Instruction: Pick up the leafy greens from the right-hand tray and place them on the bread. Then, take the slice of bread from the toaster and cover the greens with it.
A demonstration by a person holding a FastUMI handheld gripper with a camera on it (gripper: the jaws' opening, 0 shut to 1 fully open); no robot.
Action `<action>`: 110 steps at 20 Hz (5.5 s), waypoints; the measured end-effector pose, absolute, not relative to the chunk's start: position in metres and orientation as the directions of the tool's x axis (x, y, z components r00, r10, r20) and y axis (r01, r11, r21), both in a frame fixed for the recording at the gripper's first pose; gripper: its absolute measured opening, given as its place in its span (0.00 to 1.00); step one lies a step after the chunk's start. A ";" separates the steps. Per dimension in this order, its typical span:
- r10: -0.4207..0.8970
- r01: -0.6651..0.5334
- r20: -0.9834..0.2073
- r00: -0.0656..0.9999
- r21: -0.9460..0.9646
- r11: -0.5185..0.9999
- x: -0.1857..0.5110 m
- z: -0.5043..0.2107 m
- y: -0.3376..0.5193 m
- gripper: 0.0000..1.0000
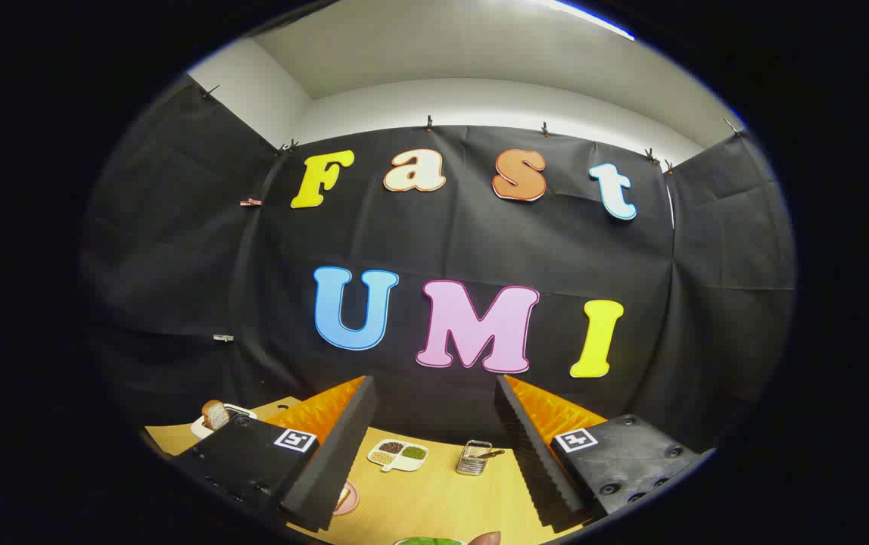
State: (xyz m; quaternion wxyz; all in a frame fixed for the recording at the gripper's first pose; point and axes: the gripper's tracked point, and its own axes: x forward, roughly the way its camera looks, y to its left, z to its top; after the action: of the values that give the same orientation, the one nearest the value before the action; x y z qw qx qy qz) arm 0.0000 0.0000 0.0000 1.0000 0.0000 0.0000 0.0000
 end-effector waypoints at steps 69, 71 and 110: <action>0.316 -0.279 -0.828 0.464 0.202 0.939 -0.100 -0.413 0.009 0.07; 0.330 -0.285 -0.806 0.490 0.210 0.935 -0.092 -0.390 0.021 0.07; 0.504 -0.431 -0.573 0.647 0.270 0.861 0.056 -0.250 0.292 0.91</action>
State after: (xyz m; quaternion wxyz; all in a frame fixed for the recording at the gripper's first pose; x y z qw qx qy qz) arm 0.0563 0.2922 -0.2504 0.9058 0.0544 0.3316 0.2581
